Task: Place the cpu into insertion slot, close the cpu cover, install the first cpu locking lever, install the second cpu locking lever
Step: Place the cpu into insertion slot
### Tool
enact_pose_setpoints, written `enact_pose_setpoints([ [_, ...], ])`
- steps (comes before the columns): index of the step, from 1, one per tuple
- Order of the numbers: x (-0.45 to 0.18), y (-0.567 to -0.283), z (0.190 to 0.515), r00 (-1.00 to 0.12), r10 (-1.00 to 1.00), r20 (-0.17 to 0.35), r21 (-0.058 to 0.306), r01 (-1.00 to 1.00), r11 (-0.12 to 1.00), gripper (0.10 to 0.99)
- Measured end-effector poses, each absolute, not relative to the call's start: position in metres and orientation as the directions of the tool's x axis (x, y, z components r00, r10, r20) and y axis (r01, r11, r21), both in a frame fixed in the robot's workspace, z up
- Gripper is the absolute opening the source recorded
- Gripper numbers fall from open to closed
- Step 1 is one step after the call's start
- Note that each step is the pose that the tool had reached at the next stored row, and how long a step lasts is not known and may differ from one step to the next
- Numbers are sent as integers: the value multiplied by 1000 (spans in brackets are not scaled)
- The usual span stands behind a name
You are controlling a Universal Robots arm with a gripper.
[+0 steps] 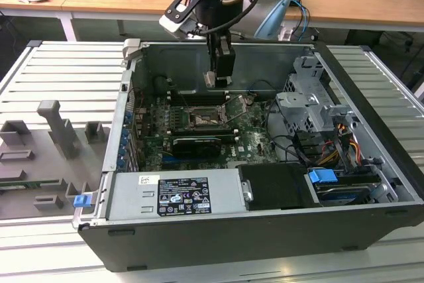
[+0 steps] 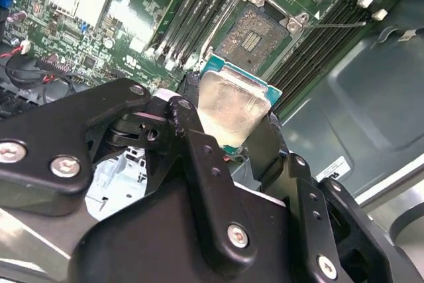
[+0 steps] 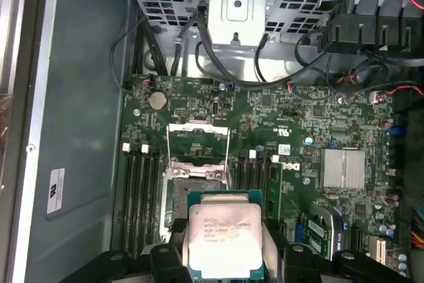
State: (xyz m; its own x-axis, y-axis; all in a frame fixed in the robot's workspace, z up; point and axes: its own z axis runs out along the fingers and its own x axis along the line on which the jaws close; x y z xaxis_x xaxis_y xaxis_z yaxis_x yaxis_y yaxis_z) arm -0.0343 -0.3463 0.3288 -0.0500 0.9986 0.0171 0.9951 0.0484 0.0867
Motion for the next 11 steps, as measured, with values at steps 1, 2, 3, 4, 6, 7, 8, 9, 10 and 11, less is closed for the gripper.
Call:
enact_pose_setpoints([
  [1,-34,-346,327,-25,1000,17,87,996,24,529],
  [2,-34,-346,325,-17,1000,17,87,996,15,529],
  [3,-34,-346,323,-17,1000,17,87,996,15,529],
  [4,-34,-346,320,-17,1000,17,87,996,15,529],
  [6,-34,-346,314,-16,1000,17,87,996,15,529],
  [7,-34,-346,313,-16,1000,19,87,996,15,529],
  [8,-34,-346,312,-16,1000,21,86,996,14,529],
  [9,-34,-346,311,-16,1000,22,87,996,14,529],
  [10,-34,-346,309,-16,1000,22,86,996,14,529],
  [11,-34,-346,308,-16,1000,22,86,996,14,529],
])
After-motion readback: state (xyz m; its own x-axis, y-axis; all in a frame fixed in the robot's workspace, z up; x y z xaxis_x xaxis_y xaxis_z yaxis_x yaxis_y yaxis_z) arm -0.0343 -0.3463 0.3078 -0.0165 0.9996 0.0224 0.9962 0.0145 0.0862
